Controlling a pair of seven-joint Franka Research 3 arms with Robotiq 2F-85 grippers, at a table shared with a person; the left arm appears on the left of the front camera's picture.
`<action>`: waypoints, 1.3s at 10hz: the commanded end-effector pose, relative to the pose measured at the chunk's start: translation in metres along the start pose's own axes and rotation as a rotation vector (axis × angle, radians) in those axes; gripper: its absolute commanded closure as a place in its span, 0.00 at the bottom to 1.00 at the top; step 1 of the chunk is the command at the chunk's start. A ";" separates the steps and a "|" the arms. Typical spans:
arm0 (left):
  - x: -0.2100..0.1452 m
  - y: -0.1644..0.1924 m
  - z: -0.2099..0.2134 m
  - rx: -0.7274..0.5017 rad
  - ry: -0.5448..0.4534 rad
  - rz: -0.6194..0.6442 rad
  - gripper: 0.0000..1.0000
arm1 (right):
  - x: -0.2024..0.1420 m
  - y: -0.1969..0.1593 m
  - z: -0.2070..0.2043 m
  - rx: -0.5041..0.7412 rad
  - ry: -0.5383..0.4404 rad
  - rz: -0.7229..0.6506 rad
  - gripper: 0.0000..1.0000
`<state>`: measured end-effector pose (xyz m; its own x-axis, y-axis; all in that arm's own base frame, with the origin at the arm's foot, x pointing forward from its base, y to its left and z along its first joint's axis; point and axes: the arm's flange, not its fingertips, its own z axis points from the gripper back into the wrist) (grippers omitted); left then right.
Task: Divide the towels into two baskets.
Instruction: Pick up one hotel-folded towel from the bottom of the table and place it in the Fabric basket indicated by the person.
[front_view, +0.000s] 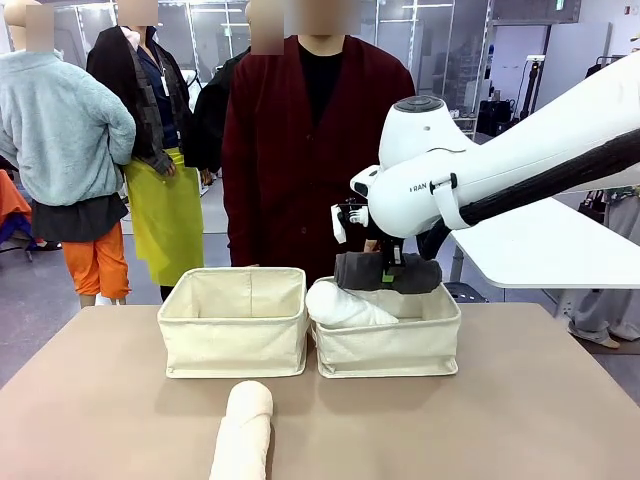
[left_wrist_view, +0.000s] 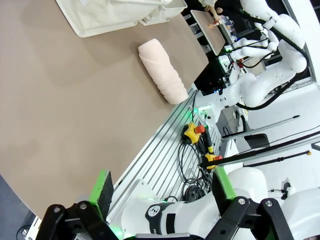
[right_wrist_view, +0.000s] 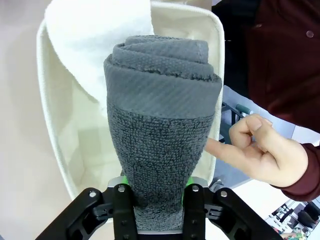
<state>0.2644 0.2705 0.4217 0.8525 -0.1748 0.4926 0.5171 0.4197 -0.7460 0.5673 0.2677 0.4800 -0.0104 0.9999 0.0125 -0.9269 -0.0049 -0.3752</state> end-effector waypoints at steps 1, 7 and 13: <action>-0.003 -0.003 0.001 -0.012 -0.016 -0.024 0.00 | 0.003 -0.005 -0.006 0.008 0.021 -0.013 0.63; -0.003 -0.003 0.001 -0.012 -0.016 -0.024 0.00 | 0.006 0.007 0.004 0.003 0.055 0.014 0.00; -0.003 -0.003 0.001 -0.012 -0.016 -0.024 0.00 | 0.007 0.017 0.015 -0.014 0.053 0.015 0.00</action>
<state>0.2644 0.2705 0.4217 0.8525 -0.1748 0.4926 0.5171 0.4197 -0.7459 0.5575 0.2744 0.4889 -0.0333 0.9989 -0.0334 -0.9259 -0.0434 -0.3753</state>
